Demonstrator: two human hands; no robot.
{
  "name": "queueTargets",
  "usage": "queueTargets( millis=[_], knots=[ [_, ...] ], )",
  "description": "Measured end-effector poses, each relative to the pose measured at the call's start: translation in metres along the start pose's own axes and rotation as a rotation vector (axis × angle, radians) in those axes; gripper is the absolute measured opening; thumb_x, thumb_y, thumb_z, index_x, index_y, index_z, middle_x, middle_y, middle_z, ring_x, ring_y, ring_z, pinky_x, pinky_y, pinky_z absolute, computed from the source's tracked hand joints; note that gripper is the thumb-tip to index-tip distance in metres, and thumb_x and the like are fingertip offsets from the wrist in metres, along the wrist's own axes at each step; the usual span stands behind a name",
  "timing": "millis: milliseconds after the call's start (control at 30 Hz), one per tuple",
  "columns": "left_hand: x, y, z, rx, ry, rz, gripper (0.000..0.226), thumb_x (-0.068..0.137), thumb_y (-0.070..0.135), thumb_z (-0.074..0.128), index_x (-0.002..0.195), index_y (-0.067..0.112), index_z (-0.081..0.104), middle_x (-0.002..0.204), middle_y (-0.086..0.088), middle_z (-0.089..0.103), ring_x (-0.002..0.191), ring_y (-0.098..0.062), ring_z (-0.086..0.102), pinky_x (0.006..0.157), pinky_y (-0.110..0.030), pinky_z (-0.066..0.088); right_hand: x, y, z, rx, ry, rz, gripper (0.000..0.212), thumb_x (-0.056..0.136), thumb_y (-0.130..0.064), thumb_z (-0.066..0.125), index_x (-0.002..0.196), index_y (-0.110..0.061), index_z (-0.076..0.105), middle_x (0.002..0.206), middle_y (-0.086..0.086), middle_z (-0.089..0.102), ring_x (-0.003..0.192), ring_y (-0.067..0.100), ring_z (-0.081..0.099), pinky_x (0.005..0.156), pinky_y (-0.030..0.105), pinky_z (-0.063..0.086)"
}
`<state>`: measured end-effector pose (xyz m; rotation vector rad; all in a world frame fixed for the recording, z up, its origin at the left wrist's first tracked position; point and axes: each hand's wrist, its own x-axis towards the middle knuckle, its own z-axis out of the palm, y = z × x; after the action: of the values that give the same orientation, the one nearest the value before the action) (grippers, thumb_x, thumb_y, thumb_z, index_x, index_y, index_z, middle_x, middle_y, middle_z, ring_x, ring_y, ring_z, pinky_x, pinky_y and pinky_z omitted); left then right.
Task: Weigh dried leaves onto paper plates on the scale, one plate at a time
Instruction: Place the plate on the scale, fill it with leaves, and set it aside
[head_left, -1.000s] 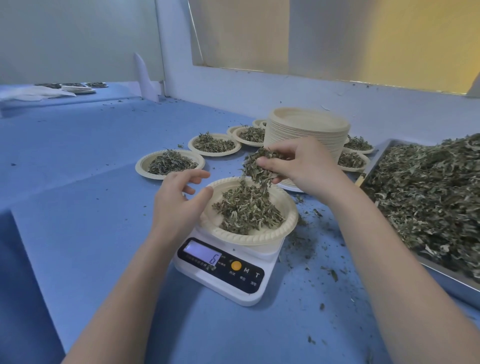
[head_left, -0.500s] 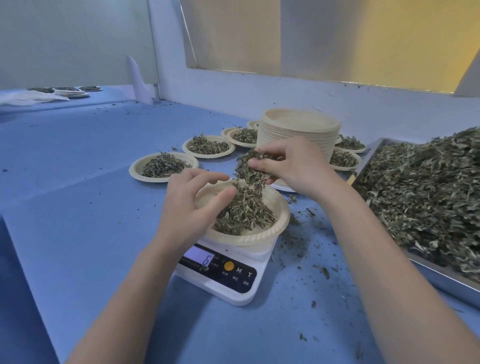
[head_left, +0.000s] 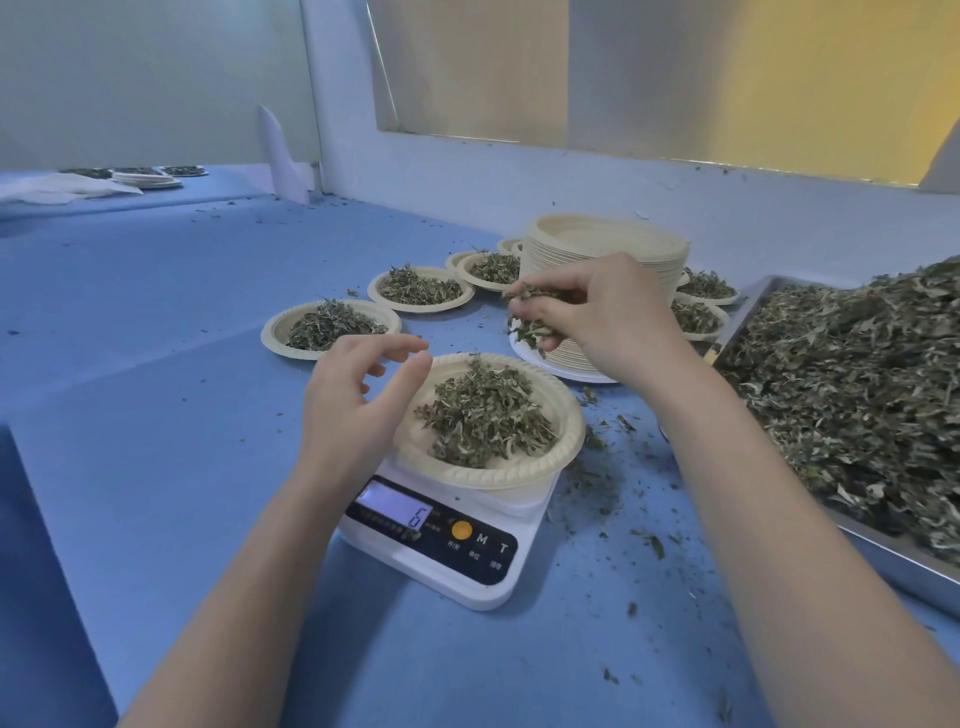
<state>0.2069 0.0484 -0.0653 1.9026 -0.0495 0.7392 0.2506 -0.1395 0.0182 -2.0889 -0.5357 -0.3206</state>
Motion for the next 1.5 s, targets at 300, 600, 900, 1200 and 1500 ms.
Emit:
queueTargets(
  millis=[300,600,900,1200,1500],
  knots=[
    [0.0011,-0.0035,-0.0007,-0.002,0.0,-0.004,0.019,0.078,0.045,0.054,0.091,0.04,0.067,0.099,0.014,0.059,0.093,-0.006,0.052,0.074,-0.019,0.037,-0.0005,-0.0005,0.0,-0.003,-0.009,0.005,0.011,0.083,-0.015,0.072,0.084,-0.026,0.071,0.063,-0.015,0.063,0.04,-0.003,0.056,0.052,0.005,0.042],
    [0.0011,-0.0047,0.0,-0.003,-0.015,-0.009,0.019,0.077,0.044,0.055,0.091,0.04,0.067,0.101,0.011,0.059,0.089,-0.004,0.052,0.073,-0.018,0.037,0.0002,0.0015,0.002,-0.035,-0.047,0.015,0.007,0.085,-0.016,0.07,0.087,-0.023,0.071,0.063,-0.011,0.063,0.041,-0.002,0.056,0.052,0.006,0.042],
    [0.0017,-0.0051,0.0004,0.009,-0.022,-0.012,0.017,0.077,0.044,0.056,0.089,0.04,0.067,0.099,0.012,0.059,0.089,-0.006,0.052,0.073,-0.02,0.037,-0.002,0.0004,0.0073,-0.075,-0.103,0.033,0.007,0.086,-0.017,0.07,0.091,-0.018,0.073,0.07,-0.008,0.064,0.042,-0.003,0.058,0.049,0.003,0.037],
    [0.0017,-0.0043,-0.0003,0.034,-0.025,0.002,0.016,0.077,0.045,0.055,0.088,0.041,0.067,0.099,0.013,0.059,0.086,-0.001,0.051,0.072,-0.018,0.037,-0.0033,0.0001,0.0086,-0.071,-0.136,0.015,0.006,0.085,-0.016,0.07,0.085,-0.021,0.072,0.068,-0.01,0.065,0.043,-0.003,0.059,0.049,0.002,0.037],
    [0.001,-0.0002,-0.0005,0.057,-0.037,0.014,0.015,0.077,0.044,0.055,0.087,0.041,0.066,0.1,0.011,0.059,0.09,-0.007,0.053,0.073,-0.02,0.037,-0.0025,0.0019,0.0074,-0.083,-0.14,0.006,0.006,0.085,-0.016,0.07,0.085,-0.021,0.072,0.067,-0.013,0.065,0.043,-0.002,0.059,0.049,0.002,0.037]
  ],
)
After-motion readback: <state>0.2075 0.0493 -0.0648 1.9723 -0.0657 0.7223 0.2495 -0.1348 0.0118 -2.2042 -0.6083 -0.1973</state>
